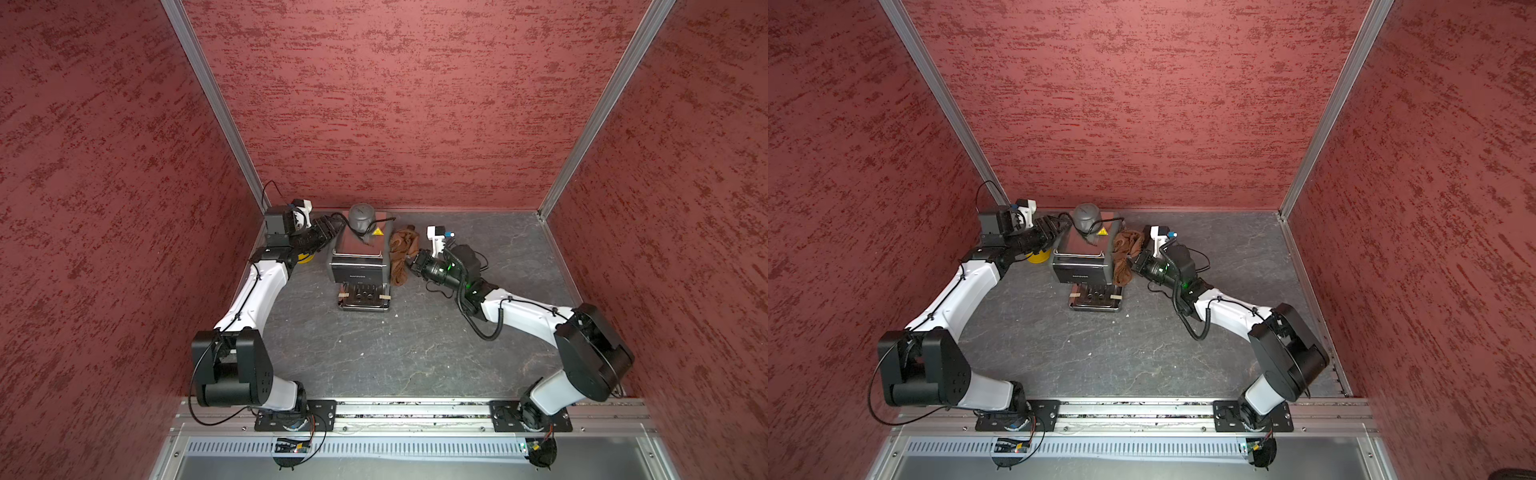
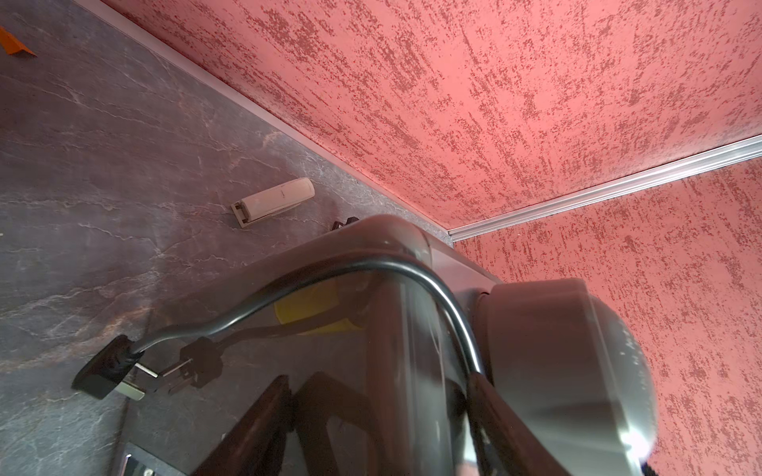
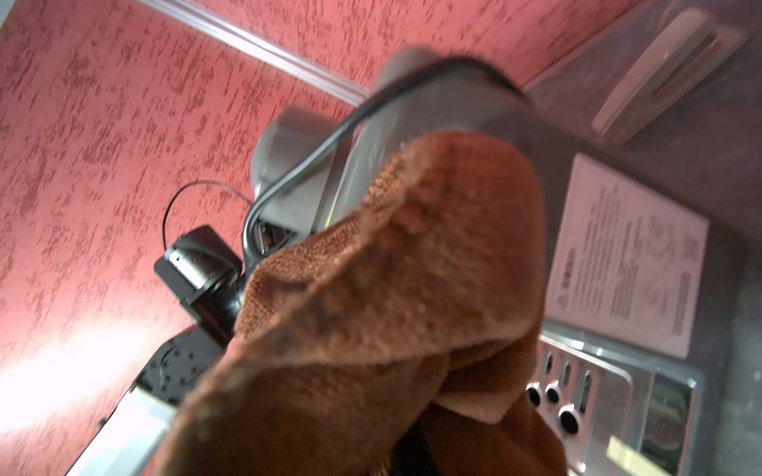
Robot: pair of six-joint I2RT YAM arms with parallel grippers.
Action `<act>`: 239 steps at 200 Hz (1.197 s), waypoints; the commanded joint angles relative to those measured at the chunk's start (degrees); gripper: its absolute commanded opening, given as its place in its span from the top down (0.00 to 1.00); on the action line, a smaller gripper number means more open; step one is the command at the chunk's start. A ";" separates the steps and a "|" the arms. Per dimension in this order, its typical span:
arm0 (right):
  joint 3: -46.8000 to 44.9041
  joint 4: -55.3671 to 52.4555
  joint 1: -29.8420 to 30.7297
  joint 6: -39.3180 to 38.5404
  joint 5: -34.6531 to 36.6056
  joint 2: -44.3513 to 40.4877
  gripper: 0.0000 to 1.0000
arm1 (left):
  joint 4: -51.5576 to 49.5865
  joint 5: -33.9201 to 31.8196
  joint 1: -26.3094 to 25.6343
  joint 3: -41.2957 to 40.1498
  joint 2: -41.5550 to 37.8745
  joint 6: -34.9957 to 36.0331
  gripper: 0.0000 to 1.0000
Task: Wipe the surface of a coffee machine
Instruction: Wipe the dirt from the surface of the coffee machine.
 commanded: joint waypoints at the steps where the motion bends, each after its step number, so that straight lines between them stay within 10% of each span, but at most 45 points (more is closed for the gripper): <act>1: -2.00 1.57 1.65 2.27 -0.38 -2.81 1.00 | -4.21 0.10 0.38 -2.02 0.15 0.48 0.33; 239: 14.19 0.37 -2.59 -5.61 -0.05 12.43 1.00 | -1.77 0.54 -0.06 -2.74 -0.71 -1.65 0.33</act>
